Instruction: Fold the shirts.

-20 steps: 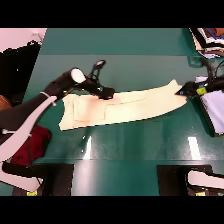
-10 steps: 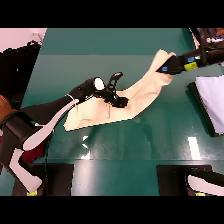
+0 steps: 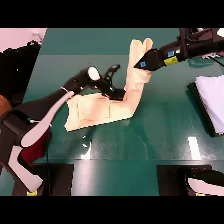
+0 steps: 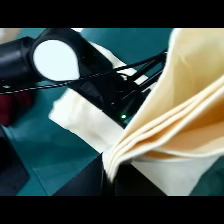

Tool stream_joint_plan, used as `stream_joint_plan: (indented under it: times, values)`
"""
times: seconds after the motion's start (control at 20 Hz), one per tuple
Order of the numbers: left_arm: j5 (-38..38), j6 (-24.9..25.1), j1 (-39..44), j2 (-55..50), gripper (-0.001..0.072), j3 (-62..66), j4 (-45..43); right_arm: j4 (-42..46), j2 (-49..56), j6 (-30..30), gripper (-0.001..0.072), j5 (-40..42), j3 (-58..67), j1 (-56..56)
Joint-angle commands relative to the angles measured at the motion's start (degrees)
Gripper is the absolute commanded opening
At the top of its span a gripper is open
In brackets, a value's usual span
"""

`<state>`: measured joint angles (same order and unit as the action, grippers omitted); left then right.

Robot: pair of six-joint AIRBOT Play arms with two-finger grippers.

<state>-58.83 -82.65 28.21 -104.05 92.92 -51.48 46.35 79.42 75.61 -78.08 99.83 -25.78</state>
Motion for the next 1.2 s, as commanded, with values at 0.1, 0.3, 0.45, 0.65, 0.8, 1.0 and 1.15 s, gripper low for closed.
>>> stream_joint_plan:
  times: [0.1,0.3,0.45,0.65,0.8,1.0,1.15]
  values:
    - [-4.87,-0.07,-11.50,9.97,0.0026,1.84,-10.47,-6.36,2.73,-0.07,0.0017,5.07,0.52,-5.16]
    - [-8.26,0.15,-22.67,19.69,0.0027,1.81,-16.57,-6.34,8.63,-1.29,0.0018,15.89,0.52,-16.46]
    - [-9.77,0.17,-29.35,24.90,0.0027,1.81,-17.51,-6.27,14.69,-1.33,0.0021,25.24,0.52,-25.35]
    - [-11.61,0.20,-34.67,28.30,0.0027,1.81,-17.42,-6.25,21.57,-3.74,0.0389,30.97,0.55,-32.72]
    - [-13.00,1.33,-35.21,28.41,0.0027,1.81,-17.42,-5.73,21.59,-3.67,0.0388,25.70,0.52,-31.65]
    - [-14.88,1.68,-35.21,28.41,0.0027,1.81,-16.83,-0.74,18.47,-1.95,0.0388,16.85,-1.44,-22.67]
    - [-16.63,1.68,-35.21,28.41,0.0027,1.81,-16.83,2.03,15.28,0.52,0.0388,14.49,-9.66,-12.85]
